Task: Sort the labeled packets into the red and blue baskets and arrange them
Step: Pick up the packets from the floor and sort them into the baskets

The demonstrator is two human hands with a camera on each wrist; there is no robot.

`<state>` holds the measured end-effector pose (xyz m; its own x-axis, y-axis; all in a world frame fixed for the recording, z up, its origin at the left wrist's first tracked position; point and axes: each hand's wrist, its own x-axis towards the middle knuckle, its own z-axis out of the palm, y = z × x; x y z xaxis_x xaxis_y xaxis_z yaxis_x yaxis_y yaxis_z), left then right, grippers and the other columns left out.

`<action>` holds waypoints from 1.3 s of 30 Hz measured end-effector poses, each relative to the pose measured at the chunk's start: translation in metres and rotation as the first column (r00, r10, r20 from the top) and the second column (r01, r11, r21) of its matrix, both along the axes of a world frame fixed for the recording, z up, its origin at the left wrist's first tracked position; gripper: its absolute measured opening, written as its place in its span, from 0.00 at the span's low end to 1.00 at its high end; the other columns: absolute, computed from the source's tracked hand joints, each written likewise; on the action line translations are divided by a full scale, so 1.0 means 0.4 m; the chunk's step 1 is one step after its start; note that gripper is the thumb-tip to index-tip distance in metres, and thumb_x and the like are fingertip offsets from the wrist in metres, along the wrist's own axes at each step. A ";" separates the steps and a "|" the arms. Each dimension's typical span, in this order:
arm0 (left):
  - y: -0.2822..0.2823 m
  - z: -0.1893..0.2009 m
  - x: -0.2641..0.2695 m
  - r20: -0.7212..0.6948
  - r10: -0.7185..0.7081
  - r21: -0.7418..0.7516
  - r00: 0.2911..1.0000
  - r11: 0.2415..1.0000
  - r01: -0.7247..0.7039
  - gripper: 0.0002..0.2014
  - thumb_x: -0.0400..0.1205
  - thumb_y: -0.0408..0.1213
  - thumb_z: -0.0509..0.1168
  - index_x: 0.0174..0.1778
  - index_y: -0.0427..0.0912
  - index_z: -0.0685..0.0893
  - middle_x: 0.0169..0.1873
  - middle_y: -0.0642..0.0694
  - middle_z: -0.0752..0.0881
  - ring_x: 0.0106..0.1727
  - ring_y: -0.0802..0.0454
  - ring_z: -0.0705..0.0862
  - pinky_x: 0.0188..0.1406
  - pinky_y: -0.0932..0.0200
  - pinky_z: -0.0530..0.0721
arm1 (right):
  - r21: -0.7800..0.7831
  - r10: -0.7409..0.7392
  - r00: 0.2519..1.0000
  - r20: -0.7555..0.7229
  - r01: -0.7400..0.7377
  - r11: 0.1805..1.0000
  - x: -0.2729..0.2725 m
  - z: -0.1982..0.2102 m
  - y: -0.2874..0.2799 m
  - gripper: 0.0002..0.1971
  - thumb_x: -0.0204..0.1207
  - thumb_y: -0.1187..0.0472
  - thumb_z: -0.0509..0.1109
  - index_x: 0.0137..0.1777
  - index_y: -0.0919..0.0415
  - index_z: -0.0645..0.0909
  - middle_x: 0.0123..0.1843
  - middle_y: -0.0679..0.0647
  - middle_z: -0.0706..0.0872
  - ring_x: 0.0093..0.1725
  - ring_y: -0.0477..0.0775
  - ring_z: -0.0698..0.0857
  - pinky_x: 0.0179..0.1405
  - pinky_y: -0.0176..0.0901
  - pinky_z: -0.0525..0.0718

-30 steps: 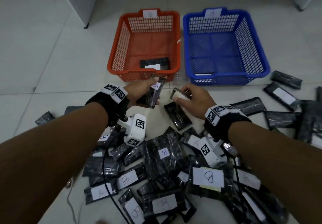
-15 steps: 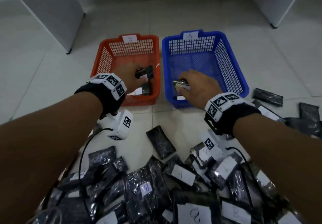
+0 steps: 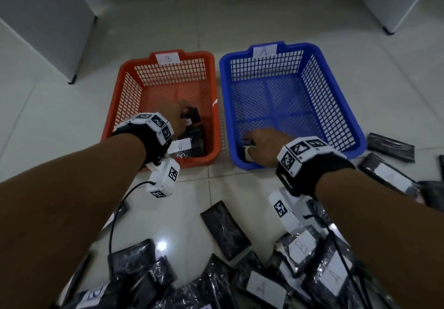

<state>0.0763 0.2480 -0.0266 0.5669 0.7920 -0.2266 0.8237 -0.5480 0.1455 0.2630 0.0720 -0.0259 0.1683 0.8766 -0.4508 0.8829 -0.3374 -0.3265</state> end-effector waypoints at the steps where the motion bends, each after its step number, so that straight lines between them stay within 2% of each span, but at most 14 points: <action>1: -0.005 -0.005 0.003 0.008 0.008 -0.012 1.000 1.000 -0.008 0.24 0.83 0.35 0.63 0.77 0.46 0.71 0.66 0.38 0.82 0.63 0.39 0.81 0.58 0.53 0.77 | 0.047 -0.016 0.999 0.030 0.015 0.999 0.001 -0.001 -0.010 0.17 0.82 0.55 0.62 0.71 0.52 0.77 0.69 0.57 0.80 0.67 0.62 0.79 0.65 0.54 0.76; 3: -0.022 0.000 0.007 0.054 -0.028 0.018 0.998 0.999 0.027 0.25 0.84 0.33 0.61 0.78 0.43 0.69 0.66 0.35 0.82 0.63 0.36 0.81 0.60 0.50 0.78 | 0.161 -0.063 0.996 0.056 0.053 0.986 0.007 0.008 -0.041 0.20 0.84 0.55 0.61 0.76 0.51 0.73 0.74 0.56 0.76 0.73 0.61 0.75 0.72 0.61 0.71; 5: -0.051 0.023 0.008 0.171 -0.117 0.092 0.978 0.991 0.102 0.19 0.82 0.34 0.61 0.70 0.41 0.77 0.59 0.36 0.85 0.58 0.36 0.83 0.57 0.49 0.80 | 0.269 -0.099 0.995 -0.006 0.097 0.958 0.006 0.025 -0.081 0.21 0.84 0.54 0.61 0.77 0.51 0.73 0.75 0.55 0.76 0.74 0.60 0.74 0.73 0.61 0.71; 8: -0.140 0.064 0.011 0.352 -0.178 0.161 0.919 0.979 0.128 0.15 0.80 0.41 0.62 0.60 0.43 0.83 0.52 0.41 0.87 0.53 0.41 0.85 0.55 0.48 0.82 | 0.405 -0.103 0.995 -0.002 0.095 0.910 -0.009 0.050 -0.169 0.17 0.82 0.56 0.64 0.68 0.57 0.80 0.65 0.58 0.82 0.65 0.64 0.80 0.62 0.59 0.78; 11: -0.274 0.106 0.024 0.411 -0.318 0.221 0.854 0.944 0.245 0.10 0.77 0.42 0.62 0.51 0.44 0.83 0.46 0.43 0.85 0.47 0.43 0.82 0.48 0.52 0.79 | 0.491 -0.086 0.996 0.035 0.058 0.869 -0.033 0.077 -0.280 0.15 0.77 0.58 0.65 0.59 0.61 0.84 0.58 0.60 0.85 0.57 0.66 0.84 0.53 0.57 0.82; 16: -0.488 0.108 -0.018 0.276 -0.534 -0.141 0.799 0.800 0.584 0.09 0.75 0.48 0.65 0.45 0.49 0.84 0.41 0.49 0.84 0.44 0.46 0.83 0.41 0.55 0.79 | 0.332 -0.044 0.995 0.087 0.013 0.943 -0.108 0.101 -0.411 0.16 0.77 0.53 0.65 0.61 0.56 0.84 0.60 0.56 0.86 0.59 0.63 0.84 0.55 0.56 0.83; 20: -0.580 0.053 -0.125 0.065 -0.651 -0.414 0.756 0.672 0.614 0.18 0.67 0.56 0.73 0.47 0.51 0.84 0.45 0.50 0.85 0.47 0.47 0.84 0.43 0.55 0.83 | 0.046 -0.017 0.999 -0.039 0.018 0.999 -0.212 0.089 -0.460 0.15 0.79 0.53 0.65 0.65 0.51 0.81 0.65 0.53 0.82 0.64 0.58 0.81 0.62 0.52 0.80; 23: -0.603 0.014 -0.198 -0.014 -0.699 -0.476 0.715 0.634 0.609 0.30 0.62 0.63 0.76 0.58 0.54 0.83 0.57 0.52 0.81 0.58 0.49 0.81 0.53 0.51 0.84 | -0.079 0.002 0.999 -0.052 -0.006 0.997 -0.269 0.060 -0.488 0.18 0.78 0.52 0.67 0.67 0.51 0.79 0.65 0.53 0.81 0.65 0.59 0.80 0.59 0.52 0.81; 25: -0.607 -0.012 -0.232 -0.032 -0.652 -0.474 0.758 0.678 0.563 0.42 0.60 0.65 0.78 0.68 0.52 0.76 0.64 0.50 0.75 0.64 0.48 0.76 0.59 0.48 0.82 | -0.162 0.001 1.000 -0.025 -0.005 0.987 -0.289 0.043 -0.501 0.25 0.77 0.47 0.70 0.73 0.50 0.74 0.68 0.53 0.79 0.67 0.59 0.79 0.60 0.52 0.82; 27: -0.611 -0.034 -0.258 -0.080 -0.547 -0.479 0.834 0.754 0.449 0.50 0.56 0.66 0.79 0.70 0.50 0.69 0.63 0.47 0.74 0.62 0.45 0.77 0.56 0.48 0.81 | -0.222 0.004 1.000 -0.005 -0.005 0.975 -0.304 0.030 -0.506 0.29 0.77 0.45 0.71 0.76 0.50 0.70 0.70 0.55 0.77 0.68 0.60 0.78 0.61 0.53 0.82; 30: -0.622 -0.056 -0.287 -0.144 -0.441 -0.518 0.886 0.797 0.312 0.48 0.53 0.65 0.81 0.59 0.47 0.64 0.50 0.46 0.80 0.49 0.44 0.82 0.42 0.51 0.81 | -0.224 0.029 0.998 0.057 -0.015 0.974 -0.323 0.016 -0.505 0.27 0.77 0.50 0.72 0.74 0.55 0.72 0.69 0.57 0.77 0.67 0.61 0.78 0.60 0.52 0.79; 32: -0.628 -0.065 -0.298 -0.136 -0.382 -0.557 0.914 0.792 0.248 0.47 0.51 0.64 0.82 0.54 0.47 0.62 0.43 0.47 0.80 0.44 0.44 0.83 0.39 0.49 0.84 | -0.231 0.012 0.997 0.081 0.007 0.973 -0.331 0.010 -0.503 0.25 0.76 0.52 0.73 0.71 0.58 0.73 0.67 0.58 0.77 0.66 0.62 0.78 0.58 0.52 0.79; 36: -0.642 -0.068 -0.300 -0.105 -0.279 -0.599 0.954 0.784 0.163 0.47 0.49 0.59 0.84 0.53 0.48 0.61 0.45 0.47 0.79 0.45 0.44 0.83 0.45 0.42 0.86 | -0.206 -0.110 0.994 -0.017 0.105 0.973 -0.331 0.005 -0.503 0.17 0.75 0.57 0.73 0.60 0.57 0.73 0.59 0.57 0.78 0.57 0.61 0.80 0.50 0.49 0.80; 39: -0.642 -0.055 -0.299 -0.070 -0.166 -0.635 0.984 0.768 0.084 0.44 0.53 0.52 0.86 0.57 0.45 0.68 0.47 0.47 0.80 0.47 0.46 0.81 0.46 0.49 0.85 | -0.196 -0.165 0.982 -0.091 0.145 0.970 -0.316 0.011 -0.498 0.13 0.76 0.58 0.71 0.54 0.52 0.70 0.54 0.55 0.81 0.49 0.56 0.80 0.43 0.44 0.75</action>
